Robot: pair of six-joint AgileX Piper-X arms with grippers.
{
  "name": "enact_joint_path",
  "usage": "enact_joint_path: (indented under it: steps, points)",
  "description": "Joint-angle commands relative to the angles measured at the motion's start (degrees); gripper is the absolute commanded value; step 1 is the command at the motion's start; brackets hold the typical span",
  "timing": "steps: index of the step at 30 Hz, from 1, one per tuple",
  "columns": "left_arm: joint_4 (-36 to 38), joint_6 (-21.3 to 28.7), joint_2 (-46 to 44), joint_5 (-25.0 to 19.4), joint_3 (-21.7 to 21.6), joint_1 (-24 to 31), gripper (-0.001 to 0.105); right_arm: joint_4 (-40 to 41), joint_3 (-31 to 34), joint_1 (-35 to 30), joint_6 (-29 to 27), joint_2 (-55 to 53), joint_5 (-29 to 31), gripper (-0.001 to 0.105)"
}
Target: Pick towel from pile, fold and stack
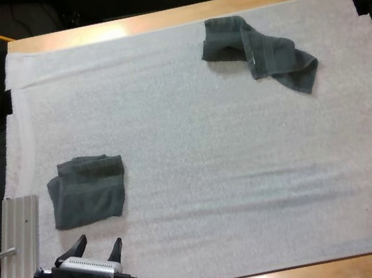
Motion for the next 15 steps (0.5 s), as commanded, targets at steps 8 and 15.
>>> enact_joint_path:
  steps: [8, 15]
  points:
    - [-0.53, 0.28, -7.81, 0.06, 0.03, -0.06, 0.058, -0.5, -0.34, -0.05, -0.16, -2.27, 0.12, 0.077]
    - [-0.53, 0.28, -7.81, 0.06, 0.03, 4.59, 0.058, -0.5, -0.34, -0.05, -0.16, -2.27, 0.12, 0.077]
